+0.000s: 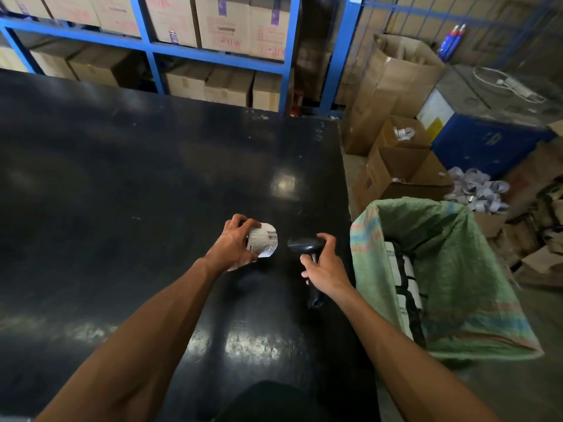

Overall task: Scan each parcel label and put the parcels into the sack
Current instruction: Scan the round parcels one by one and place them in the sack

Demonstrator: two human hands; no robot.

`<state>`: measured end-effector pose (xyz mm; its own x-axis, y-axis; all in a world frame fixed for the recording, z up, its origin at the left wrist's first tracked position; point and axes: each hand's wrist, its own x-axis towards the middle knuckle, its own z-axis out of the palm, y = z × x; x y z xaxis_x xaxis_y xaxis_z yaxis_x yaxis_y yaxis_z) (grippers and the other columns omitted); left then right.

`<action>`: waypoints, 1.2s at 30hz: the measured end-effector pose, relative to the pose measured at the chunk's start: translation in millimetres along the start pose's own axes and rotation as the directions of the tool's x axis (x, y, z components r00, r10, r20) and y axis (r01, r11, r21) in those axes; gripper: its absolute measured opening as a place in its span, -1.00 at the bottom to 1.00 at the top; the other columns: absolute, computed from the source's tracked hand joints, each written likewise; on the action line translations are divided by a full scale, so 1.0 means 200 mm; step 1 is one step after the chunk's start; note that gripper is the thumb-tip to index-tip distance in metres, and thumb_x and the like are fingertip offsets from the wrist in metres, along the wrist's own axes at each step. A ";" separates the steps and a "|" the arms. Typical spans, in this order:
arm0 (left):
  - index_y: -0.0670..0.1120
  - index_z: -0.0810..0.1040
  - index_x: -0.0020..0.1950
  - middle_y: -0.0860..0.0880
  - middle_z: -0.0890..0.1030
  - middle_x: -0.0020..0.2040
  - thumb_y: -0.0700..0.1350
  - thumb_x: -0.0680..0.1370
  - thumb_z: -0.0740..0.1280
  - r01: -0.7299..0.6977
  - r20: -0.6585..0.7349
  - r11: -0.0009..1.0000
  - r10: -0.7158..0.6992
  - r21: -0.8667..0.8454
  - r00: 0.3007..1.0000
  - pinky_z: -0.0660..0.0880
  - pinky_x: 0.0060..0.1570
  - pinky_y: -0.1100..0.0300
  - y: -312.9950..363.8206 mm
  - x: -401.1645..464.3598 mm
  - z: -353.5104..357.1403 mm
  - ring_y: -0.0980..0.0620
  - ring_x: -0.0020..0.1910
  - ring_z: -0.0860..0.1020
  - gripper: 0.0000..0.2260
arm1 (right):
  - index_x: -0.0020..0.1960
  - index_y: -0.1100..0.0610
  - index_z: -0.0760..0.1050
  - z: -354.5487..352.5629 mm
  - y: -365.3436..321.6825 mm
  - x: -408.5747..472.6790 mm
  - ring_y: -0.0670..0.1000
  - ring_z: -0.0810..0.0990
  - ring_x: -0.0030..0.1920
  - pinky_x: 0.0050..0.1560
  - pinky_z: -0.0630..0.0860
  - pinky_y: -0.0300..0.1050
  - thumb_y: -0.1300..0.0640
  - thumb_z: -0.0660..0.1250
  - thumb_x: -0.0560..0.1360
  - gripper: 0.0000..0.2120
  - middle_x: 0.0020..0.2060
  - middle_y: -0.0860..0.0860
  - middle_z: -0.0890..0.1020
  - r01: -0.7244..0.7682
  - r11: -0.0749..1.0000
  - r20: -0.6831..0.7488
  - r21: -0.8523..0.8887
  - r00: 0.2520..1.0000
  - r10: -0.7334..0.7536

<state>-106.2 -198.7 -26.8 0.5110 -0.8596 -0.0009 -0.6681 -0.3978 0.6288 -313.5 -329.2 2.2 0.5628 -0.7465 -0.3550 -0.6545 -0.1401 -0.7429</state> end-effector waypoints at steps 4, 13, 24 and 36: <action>-0.02 0.43 0.37 0.00 0.30 0.31 -0.13 0.33 0.56 0.013 0.018 1.000 -0.013 -0.010 1.000 0.44 0.28 0.12 0.01 -0.06 0.03 -0.02 0.31 0.28 -0.36 | 0.35 -0.21 0.05 0.05 0.16 0.00 0.15 0.72 -0.01 0.14 0.62 0.15 -0.05 0.36 0.53 -0.43 0.07 0.06 0.67 -0.133 0.978 -0.042 -0.163 0.991 0.128; -0.03 0.44 0.38 -0.02 0.33 0.29 -0.10 0.31 0.57 0.012 0.039 1.000 -0.013 0.017 0.999 0.45 0.27 0.10 0.01 -0.19 0.09 -0.04 0.29 0.34 -0.34 | 0.49 0.04 0.14 0.11 0.24 -0.08 0.24 0.62 0.21 0.19 0.52 0.03 0.01 0.38 0.58 -0.39 0.24 0.16 0.61 -0.187 0.953 -0.038 -0.238 0.982 0.183; -0.01 0.48 0.36 0.01 0.36 0.24 -0.08 0.30 0.60 0.108 -0.059 0.992 -0.112 -0.063 0.992 0.48 0.23 0.11 0.03 -0.26 0.13 -0.04 0.23 0.41 -0.35 | 0.46 -0.01 0.10 0.20 0.28 -0.16 0.23 0.60 0.23 0.21 0.51 0.05 -0.06 0.39 0.56 -0.38 0.27 0.14 0.58 -0.185 0.961 0.037 -0.206 0.980 0.197; 0.14 0.46 0.31 0.07 0.42 0.19 0.08 0.29 0.61 0.053 -0.142 0.903 -0.124 -0.427 0.982 0.50 0.07 0.29 0.74 0.06 0.36 0.15 0.12 0.49 -0.36 | 0.48 -0.14 0.25 -0.28 0.14 0.02 0.00 0.64 0.20 0.31 0.54 0.09 -0.44 0.31 0.39 -0.24 0.27 -0.01 0.62 -0.005 0.908 -0.214 0.419 0.971 0.105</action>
<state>-238.0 -290.2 9.9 0.6614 -0.7494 0.0311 -0.3450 -0.2672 0.8998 -358.5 -373.6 11.5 0.3698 -0.8790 -0.3009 -0.3860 0.1492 -0.9104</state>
